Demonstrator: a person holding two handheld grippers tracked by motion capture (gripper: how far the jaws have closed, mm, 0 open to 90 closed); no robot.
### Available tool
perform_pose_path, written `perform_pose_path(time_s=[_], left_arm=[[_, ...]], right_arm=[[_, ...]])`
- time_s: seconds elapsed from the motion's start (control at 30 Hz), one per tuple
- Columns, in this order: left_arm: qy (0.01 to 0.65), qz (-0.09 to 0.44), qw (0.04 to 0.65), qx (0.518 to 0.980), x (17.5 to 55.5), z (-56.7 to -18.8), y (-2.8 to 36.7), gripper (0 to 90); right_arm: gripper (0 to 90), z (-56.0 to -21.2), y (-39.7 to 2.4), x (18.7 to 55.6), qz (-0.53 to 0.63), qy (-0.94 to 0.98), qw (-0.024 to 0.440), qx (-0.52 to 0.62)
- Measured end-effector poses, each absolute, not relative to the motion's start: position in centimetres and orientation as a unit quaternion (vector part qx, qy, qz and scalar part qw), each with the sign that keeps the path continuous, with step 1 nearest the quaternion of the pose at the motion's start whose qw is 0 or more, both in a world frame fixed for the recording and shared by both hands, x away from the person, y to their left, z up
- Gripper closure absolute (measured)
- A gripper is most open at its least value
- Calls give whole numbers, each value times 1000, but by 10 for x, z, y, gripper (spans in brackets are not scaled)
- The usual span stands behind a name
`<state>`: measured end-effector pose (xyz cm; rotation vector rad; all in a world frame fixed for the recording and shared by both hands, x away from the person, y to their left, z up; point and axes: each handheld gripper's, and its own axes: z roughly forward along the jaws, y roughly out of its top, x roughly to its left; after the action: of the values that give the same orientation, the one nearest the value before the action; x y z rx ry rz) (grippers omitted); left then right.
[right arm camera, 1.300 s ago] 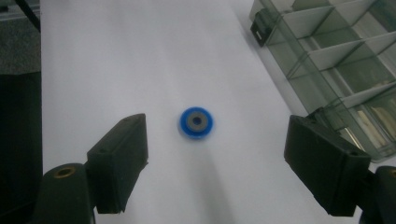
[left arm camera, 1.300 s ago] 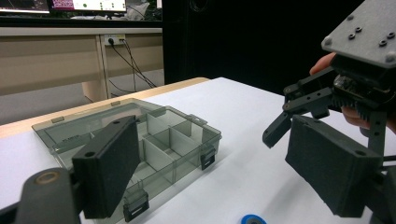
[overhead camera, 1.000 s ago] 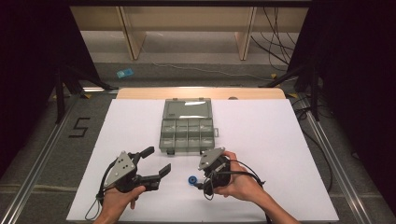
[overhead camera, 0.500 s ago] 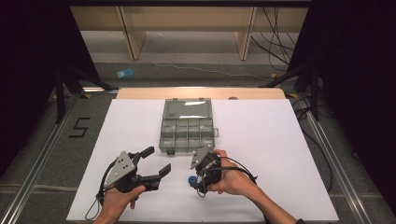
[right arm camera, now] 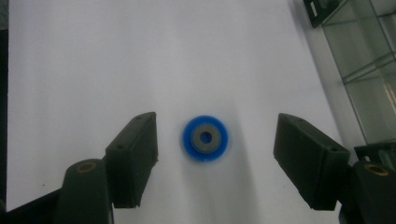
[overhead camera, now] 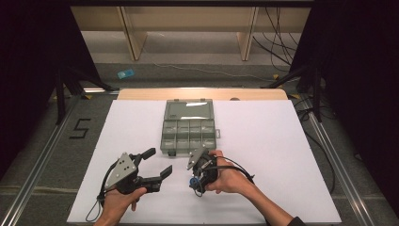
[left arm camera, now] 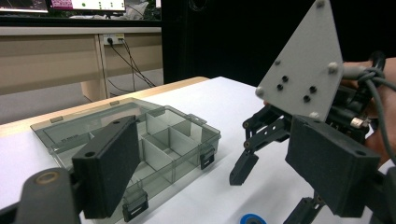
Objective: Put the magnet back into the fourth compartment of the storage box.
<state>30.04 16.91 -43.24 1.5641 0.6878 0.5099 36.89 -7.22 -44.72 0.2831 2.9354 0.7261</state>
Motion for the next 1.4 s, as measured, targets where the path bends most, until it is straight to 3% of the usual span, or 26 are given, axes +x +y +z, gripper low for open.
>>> perform_pose_path(time_s=[1.4], left_arm=[[299,225,629,682,300,-432,170,168]], right_arm=[[544,-466,-53,382,187,978,14,93]])
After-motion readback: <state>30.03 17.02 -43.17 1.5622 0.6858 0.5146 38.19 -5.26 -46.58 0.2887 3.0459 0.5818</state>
